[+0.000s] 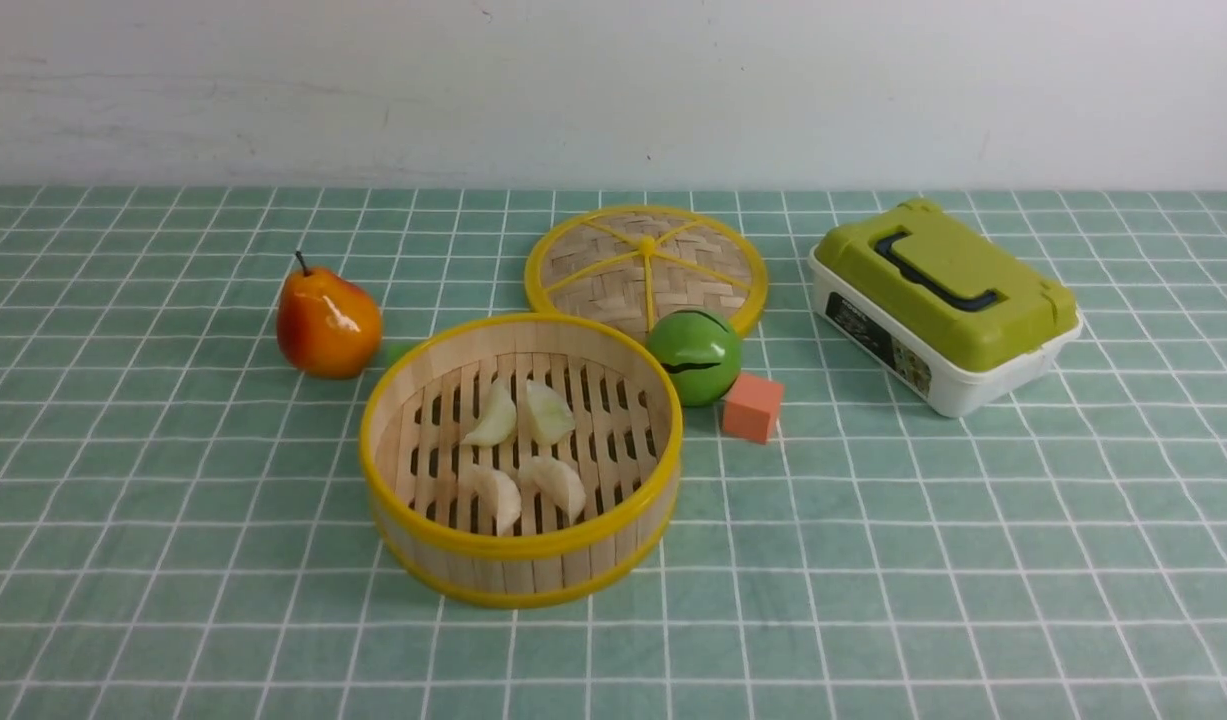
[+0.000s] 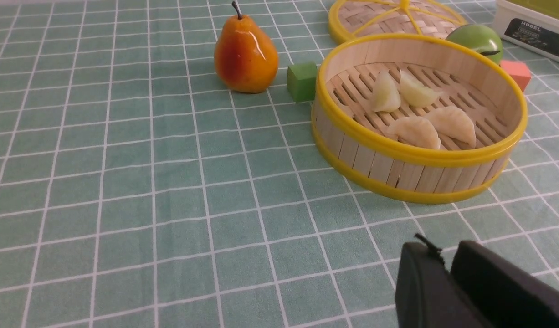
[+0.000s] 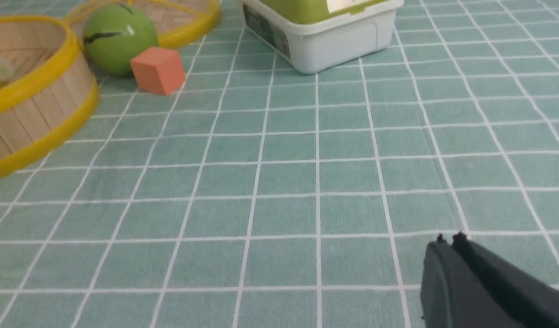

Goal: Put the dumplings into the steamer on the table with the blue tablecloth.

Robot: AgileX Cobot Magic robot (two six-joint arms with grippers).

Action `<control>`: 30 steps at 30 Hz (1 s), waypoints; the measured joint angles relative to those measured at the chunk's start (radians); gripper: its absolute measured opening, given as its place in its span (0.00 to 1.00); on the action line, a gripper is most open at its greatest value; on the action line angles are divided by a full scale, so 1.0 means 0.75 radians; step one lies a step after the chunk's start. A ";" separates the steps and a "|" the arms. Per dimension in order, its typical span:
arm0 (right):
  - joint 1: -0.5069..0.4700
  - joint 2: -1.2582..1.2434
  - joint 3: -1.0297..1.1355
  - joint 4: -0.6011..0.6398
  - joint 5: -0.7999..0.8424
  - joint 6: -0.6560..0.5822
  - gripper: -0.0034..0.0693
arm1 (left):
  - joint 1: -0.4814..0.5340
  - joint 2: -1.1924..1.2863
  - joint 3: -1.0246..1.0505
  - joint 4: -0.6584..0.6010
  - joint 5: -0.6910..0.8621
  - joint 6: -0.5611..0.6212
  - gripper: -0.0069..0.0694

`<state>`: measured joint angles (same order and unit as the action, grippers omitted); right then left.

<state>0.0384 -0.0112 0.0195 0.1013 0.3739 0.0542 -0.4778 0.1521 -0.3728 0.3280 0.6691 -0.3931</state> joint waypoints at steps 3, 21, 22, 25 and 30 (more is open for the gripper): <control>0.000 0.000 -0.001 -0.001 0.010 0.008 0.05 | 0.000 0.000 0.000 0.000 0.000 0.000 0.21; 0.000 0.000 -0.002 -0.003 0.015 0.014 0.06 | 0.000 0.000 0.000 0.000 0.000 0.000 0.24; 0.000 0.000 -0.002 -0.003 0.015 0.014 0.06 | 0.000 0.000 0.000 0.000 0.000 0.000 0.24; 0.000 0.000 -0.002 -0.003 0.015 0.014 0.07 | 0.000 0.000 0.000 0.000 0.000 0.000 0.25; 0.000 0.000 -0.003 -0.003 0.017 0.014 0.08 | 0.000 0.000 0.000 0.000 0.000 0.000 0.25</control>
<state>0.0384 -0.0112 0.0175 0.0993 0.3863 0.0643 -0.4778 0.1521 -0.3728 0.3280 0.6691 -0.3931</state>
